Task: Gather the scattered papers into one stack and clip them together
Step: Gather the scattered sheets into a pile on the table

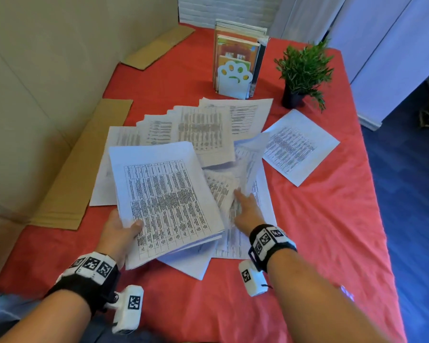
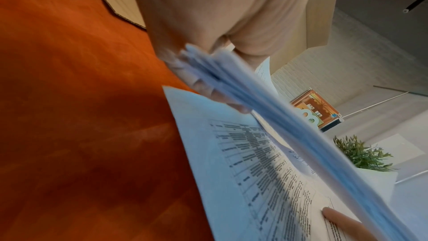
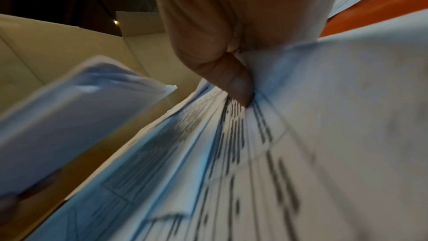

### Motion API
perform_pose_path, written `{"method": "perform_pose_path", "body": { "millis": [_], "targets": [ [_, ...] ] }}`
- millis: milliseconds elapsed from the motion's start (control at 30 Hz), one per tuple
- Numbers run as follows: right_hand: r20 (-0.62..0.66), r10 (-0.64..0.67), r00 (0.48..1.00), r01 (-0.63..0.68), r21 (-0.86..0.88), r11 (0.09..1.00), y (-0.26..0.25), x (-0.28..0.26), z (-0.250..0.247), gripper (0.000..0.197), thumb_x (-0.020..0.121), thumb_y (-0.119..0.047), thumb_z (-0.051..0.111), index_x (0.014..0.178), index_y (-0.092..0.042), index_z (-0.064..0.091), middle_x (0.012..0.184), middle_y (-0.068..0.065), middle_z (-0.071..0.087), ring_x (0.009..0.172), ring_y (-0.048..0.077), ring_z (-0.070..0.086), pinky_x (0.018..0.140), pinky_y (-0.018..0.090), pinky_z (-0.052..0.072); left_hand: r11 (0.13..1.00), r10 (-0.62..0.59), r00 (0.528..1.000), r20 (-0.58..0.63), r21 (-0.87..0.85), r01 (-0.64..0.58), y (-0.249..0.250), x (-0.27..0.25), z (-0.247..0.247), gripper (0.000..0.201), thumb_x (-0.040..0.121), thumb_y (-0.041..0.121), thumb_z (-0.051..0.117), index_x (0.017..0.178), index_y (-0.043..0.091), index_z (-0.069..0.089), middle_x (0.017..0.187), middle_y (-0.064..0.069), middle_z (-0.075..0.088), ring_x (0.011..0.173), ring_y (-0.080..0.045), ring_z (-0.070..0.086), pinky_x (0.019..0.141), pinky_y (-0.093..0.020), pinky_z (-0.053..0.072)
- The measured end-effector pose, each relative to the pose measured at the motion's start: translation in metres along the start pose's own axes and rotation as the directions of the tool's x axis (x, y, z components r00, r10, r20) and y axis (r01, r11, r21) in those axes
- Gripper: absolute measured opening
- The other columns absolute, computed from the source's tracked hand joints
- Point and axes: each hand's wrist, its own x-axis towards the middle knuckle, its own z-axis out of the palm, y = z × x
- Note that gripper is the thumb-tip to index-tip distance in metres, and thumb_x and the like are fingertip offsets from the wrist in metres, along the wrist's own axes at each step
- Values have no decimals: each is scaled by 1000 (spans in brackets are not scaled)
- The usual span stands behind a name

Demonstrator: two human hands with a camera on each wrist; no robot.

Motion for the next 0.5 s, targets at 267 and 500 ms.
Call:
{"method": "perform_pose_path", "body": {
  "millis": [267,500],
  "targets": [
    [-342,162,925,-231,-171,958,35,29,-78,46,88,-22,50,132,-33,48,151,1,30,134,31,35,107,49,34,999,7,996,93,47,-12,-1,-4,15,33,86,-7,58,109,16,55,107,-9,67,98,-28,65,92,-49,50],
    [-146,154,977,-205,-458,865,70,60,-106,63,81,-14,48,138,-36,39,157,1,16,141,31,20,111,47,26,988,-45,980,195,152,15,-14,-6,29,40,85,0,62,117,20,50,110,-7,67,102,-27,64,96,-50,49]
  ]
}}
